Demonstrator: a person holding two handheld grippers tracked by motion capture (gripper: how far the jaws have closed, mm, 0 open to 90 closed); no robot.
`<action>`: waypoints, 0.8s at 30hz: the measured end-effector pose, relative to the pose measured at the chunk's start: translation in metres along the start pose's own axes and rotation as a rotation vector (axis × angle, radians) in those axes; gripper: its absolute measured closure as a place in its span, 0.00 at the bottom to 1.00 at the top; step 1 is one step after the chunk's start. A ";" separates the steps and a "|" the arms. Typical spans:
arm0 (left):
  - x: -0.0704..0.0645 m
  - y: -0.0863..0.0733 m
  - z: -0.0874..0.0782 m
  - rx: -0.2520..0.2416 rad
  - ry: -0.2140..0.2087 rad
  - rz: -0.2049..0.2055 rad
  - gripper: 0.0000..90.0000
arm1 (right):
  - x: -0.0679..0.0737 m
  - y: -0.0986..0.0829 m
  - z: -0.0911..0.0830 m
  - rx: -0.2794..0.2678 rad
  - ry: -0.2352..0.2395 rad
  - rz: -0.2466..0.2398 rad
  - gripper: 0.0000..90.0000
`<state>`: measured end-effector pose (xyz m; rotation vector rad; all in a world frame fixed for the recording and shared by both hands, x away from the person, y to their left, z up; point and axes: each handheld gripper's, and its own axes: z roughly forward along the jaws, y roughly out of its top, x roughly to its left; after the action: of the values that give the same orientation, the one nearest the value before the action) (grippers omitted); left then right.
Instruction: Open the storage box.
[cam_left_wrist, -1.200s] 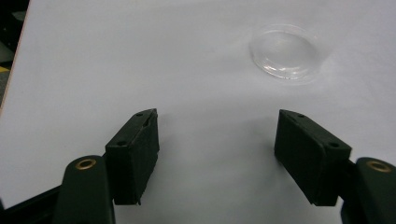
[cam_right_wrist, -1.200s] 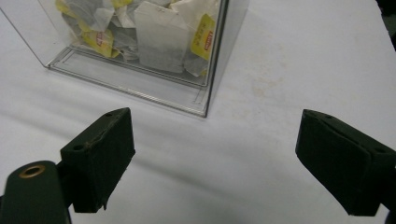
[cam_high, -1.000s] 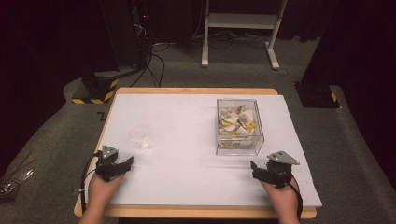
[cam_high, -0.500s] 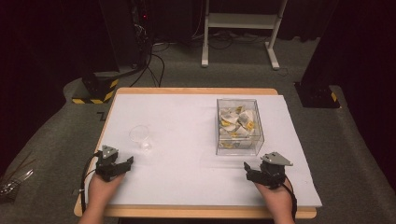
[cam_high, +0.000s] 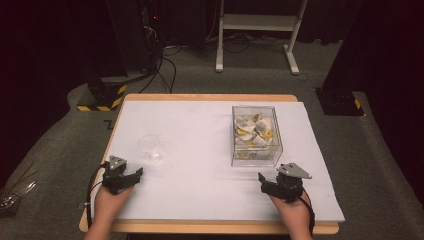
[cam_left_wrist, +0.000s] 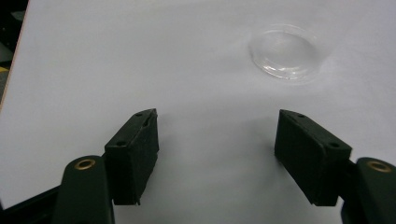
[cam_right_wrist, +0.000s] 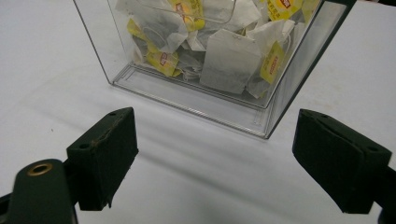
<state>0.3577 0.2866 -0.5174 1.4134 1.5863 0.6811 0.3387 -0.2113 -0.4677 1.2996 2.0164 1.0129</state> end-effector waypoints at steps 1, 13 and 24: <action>0.000 0.000 0.000 0.000 0.000 0.000 0.34 | 0.000 0.000 0.000 0.000 0.000 0.000 0.16; 0.000 0.000 0.000 -0.002 -0.001 -0.004 0.33 | 0.013 0.000 0.005 -0.003 -0.011 -0.002 0.21; -0.001 0.000 0.000 -0.004 0.001 -0.003 0.33 | 0.022 0.009 0.014 -0.017 -0.013 0.050 0.21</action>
<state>0.3577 0.2858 -0.5177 1.4076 1.5868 0.6831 0.3449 -0.1844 -0.4689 1.3502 1.9710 1.0395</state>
